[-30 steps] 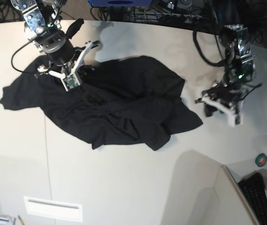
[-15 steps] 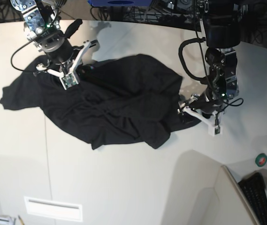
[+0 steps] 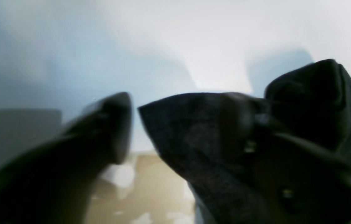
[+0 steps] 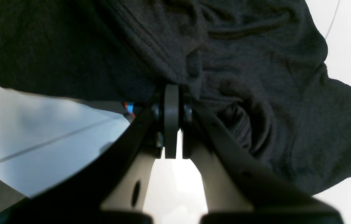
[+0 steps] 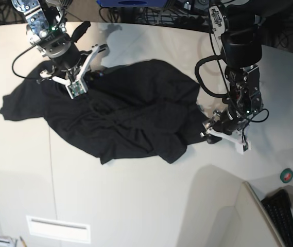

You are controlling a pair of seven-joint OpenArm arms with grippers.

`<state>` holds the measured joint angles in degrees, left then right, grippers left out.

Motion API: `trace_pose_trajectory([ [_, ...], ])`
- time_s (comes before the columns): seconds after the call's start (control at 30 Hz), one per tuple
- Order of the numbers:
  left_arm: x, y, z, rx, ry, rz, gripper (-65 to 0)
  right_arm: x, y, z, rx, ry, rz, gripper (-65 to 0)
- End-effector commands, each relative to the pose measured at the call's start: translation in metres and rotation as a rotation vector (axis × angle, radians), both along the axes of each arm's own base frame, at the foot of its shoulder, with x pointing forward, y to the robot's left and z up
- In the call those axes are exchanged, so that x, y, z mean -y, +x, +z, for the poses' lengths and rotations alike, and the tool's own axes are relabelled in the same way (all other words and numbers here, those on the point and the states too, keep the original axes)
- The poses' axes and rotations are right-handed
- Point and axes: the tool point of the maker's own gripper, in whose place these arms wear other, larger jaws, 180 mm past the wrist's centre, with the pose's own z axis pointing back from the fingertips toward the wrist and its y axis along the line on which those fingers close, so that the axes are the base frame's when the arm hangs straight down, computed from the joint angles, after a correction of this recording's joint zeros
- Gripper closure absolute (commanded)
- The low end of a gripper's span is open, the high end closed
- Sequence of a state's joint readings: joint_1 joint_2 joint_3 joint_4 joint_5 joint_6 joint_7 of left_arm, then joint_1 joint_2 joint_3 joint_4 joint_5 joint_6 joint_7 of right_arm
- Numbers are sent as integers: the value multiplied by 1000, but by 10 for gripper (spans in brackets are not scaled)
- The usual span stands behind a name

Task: Layout the t-shirt on the table in an organized manner, then fold the t-shirt properly
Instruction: 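Grasp the shirt edge with the left gripper, right gripper holding another edge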

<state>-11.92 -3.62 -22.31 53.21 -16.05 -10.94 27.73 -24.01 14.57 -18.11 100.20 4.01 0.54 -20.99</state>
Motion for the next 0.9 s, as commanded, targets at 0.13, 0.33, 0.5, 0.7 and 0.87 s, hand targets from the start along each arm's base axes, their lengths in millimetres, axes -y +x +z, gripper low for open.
trace_pose_trajectory([
  [0.13,7,-4,-6,-37,-15,-21,0,1,6,8,35,5,1,0],
  [0.33,-5,-8,-5,-35,3,-4,0,0,7,8,37,10,0,0],
  [0.5,-16,-25,-14,-68,23,0,0,-23,-6,7,-44,70,69,-63],
  [0.7,-33,-32,-11,-67,60,5,0,-52,6,46,85,205,148,-356],
  [0.87,-39,-42,-4,-48,94,-2,0,-68,43,58,160,216,179,-348],
])
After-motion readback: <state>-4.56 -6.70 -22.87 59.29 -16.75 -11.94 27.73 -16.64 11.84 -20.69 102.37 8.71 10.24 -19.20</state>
